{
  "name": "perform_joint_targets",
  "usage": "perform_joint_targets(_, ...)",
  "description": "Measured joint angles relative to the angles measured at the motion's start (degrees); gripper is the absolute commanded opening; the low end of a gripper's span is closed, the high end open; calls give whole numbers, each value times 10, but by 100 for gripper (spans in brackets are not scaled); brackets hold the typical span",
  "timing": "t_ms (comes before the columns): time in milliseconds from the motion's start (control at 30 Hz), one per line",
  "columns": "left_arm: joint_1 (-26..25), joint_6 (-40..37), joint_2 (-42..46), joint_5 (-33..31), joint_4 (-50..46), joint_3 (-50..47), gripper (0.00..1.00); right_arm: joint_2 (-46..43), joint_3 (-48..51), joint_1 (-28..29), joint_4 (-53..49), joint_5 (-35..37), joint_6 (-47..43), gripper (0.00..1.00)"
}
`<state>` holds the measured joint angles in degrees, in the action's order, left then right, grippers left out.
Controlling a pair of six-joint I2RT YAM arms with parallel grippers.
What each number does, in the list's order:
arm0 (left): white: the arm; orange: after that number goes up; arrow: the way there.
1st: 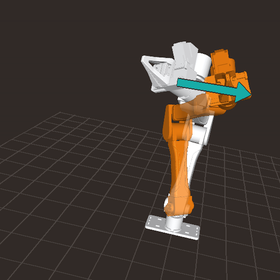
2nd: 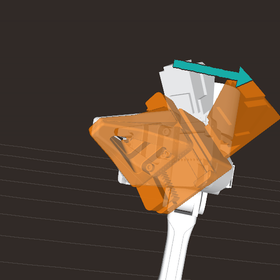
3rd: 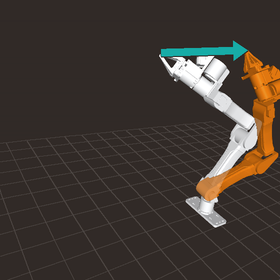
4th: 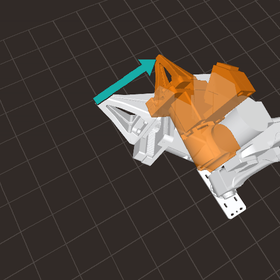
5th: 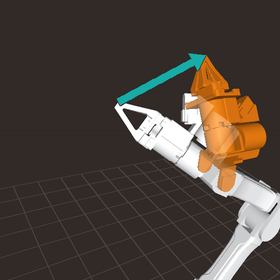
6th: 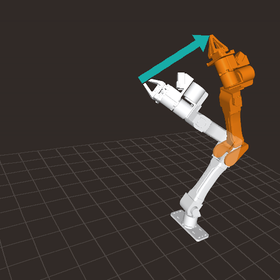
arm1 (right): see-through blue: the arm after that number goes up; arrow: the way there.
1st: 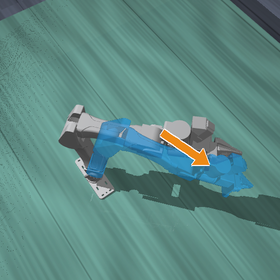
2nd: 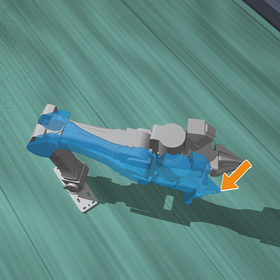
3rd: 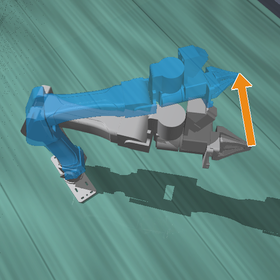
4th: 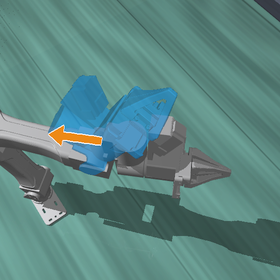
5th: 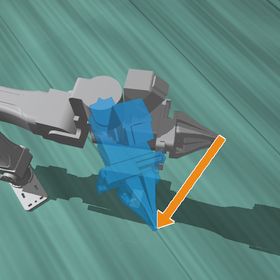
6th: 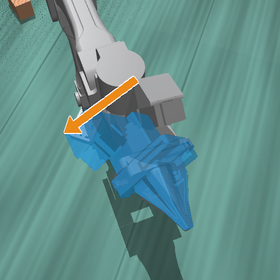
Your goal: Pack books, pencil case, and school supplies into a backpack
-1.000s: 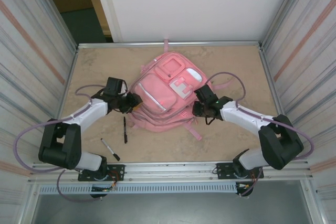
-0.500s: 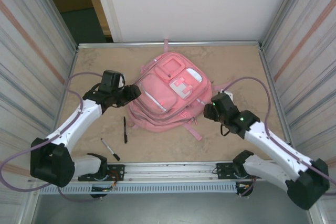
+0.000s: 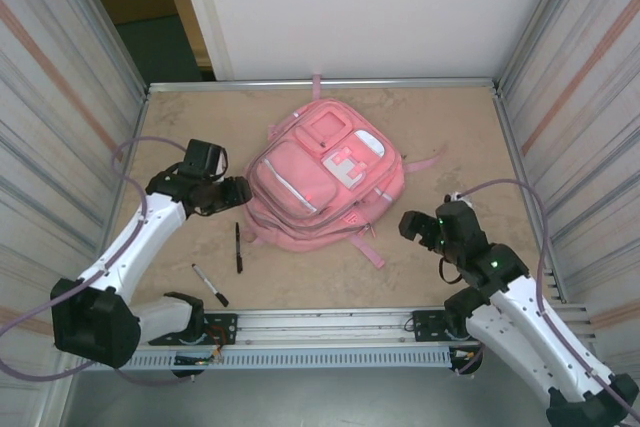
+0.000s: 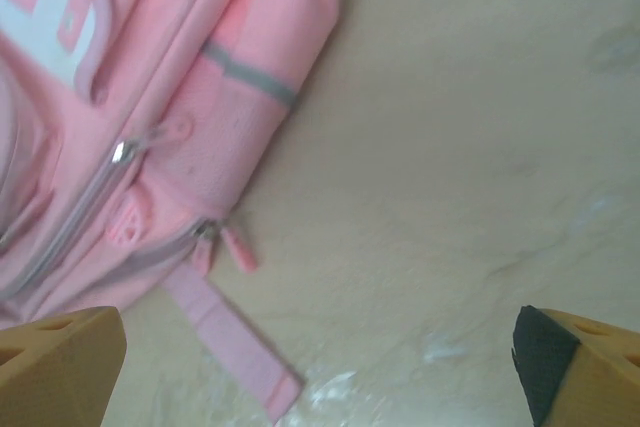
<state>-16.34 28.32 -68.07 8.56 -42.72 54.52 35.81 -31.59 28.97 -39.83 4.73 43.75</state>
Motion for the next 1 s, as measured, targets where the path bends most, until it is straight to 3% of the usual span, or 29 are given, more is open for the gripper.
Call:
perform_joint_targets(167,-18,10,-49,57,7,14,56,129,-24,60,32,-54,-53,99)
perform_joint_targets(400,-55,95,-144,59,85,57,55,312,-155,143,89,-18,-117,99)
perform_joint_targets(700,-55,182,-208,22,139,56,54,378,-177,150,115,-16,-130,99)
perform_joint_targets(767,-55,190,-208,17,155,53,47,383,-177,152,118,-15,-131,99)
perform_joint_targets(1000,-51,203,-248,31,189,55,5,391,-159,157,181,-35,-202,99)
